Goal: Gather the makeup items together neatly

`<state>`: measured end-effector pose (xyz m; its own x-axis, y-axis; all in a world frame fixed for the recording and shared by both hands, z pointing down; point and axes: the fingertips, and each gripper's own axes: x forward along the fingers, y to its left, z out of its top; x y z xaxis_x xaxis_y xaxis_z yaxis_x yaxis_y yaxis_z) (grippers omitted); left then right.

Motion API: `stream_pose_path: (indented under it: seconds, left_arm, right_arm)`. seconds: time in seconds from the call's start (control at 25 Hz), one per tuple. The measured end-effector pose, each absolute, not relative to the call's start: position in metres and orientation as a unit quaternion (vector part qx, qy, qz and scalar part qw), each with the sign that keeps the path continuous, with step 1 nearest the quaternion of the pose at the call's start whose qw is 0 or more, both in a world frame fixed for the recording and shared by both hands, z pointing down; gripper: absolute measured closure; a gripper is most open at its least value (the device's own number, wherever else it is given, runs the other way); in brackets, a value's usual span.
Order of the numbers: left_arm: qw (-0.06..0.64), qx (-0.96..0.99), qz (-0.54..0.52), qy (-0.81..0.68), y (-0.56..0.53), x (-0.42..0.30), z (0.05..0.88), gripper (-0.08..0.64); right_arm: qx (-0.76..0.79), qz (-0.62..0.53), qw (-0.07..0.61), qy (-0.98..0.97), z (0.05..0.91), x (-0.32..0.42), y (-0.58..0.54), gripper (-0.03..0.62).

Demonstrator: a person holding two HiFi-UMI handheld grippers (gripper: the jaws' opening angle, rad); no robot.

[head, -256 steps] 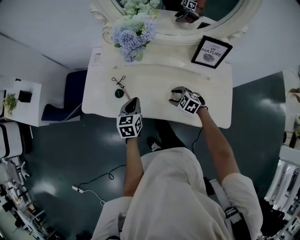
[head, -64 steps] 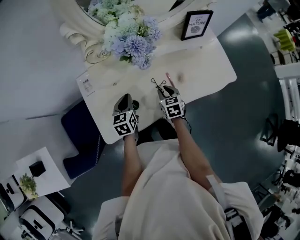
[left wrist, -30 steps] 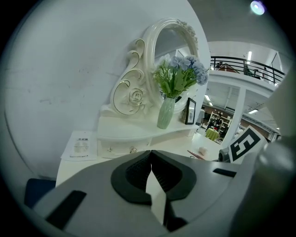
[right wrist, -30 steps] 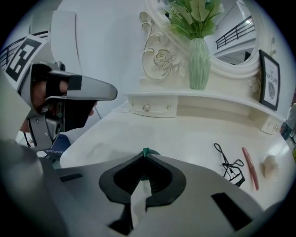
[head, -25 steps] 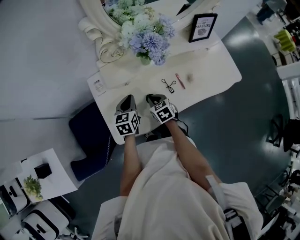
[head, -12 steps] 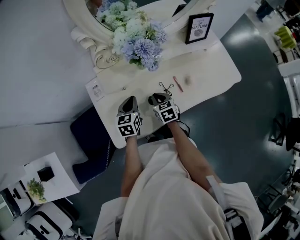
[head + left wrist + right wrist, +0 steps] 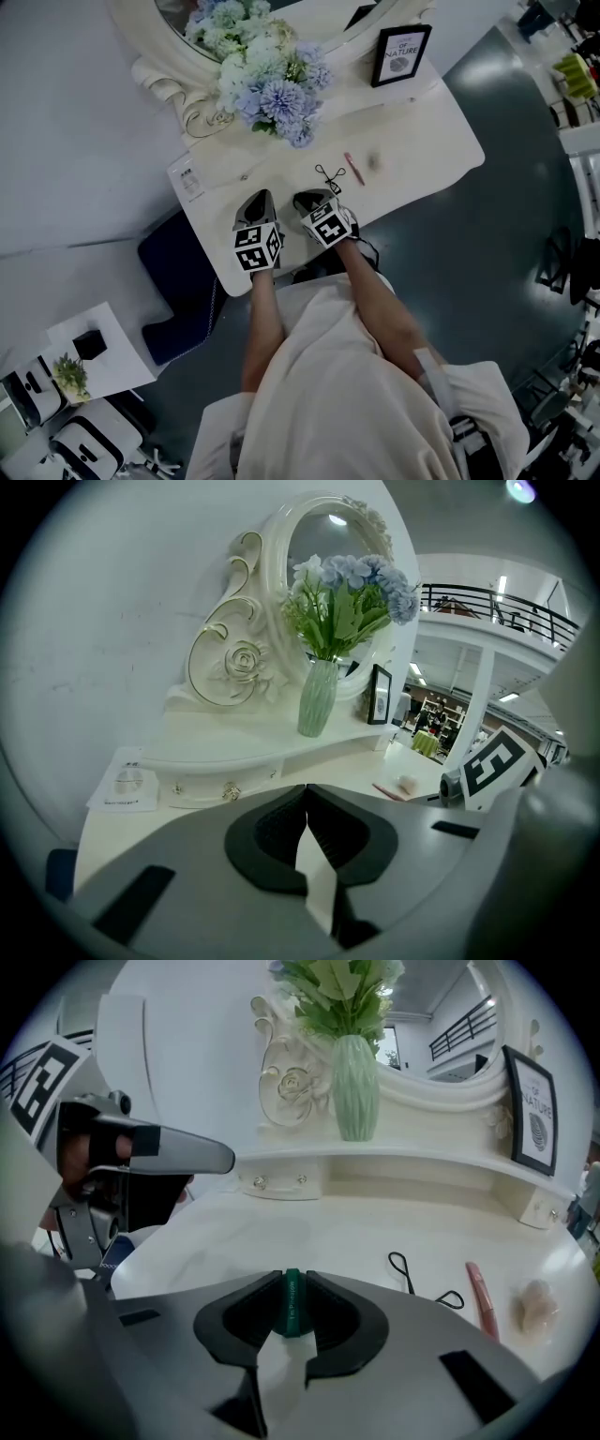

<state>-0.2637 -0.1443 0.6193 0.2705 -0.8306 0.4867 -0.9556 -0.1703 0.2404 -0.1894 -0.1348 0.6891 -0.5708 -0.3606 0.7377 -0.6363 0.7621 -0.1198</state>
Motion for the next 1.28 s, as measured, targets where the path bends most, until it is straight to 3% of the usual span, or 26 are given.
stream_pose_path:
  seconds: [0.16,0.72,1.04,1.16,1.28]
  left_arm:
    - [0.257,0.754,0.124,-0.592,-0.148,-0.264,0.622,0.545]
    - [0.252,0.765,0.130,-0.578,-0.156,-0.257,0.620,0.545]
    - [0.243,0.776,0.130,-0.568,-0.155,-0.257,0.611,0.545]
    - [0.244,0.782,0.131,-0.558,-0.148,-0.251,0.612,0.545]
    - [0.244,0.788,0.128,-0.550,-0.144,-0.241,0.614,0.545]
  right_arm:
    - [0.280,0.182,0.388,-0.859,0.699,-0.188,-0.131,0.539]
    - [0.344,0.198,0.360,-0.844,0.692,-0.171,-0.156,0.549]
    - [0.363,0.212,0.352,-0.836,0.688,-0.166,-0.158,0.543]
    - [0.377,0.225,0.332,-0.835,0.687,-0.161,-0.150,0.471]
    - [0.392,0.217,0.316,-0.836,0.674,-0.151,-0.145,0.469]
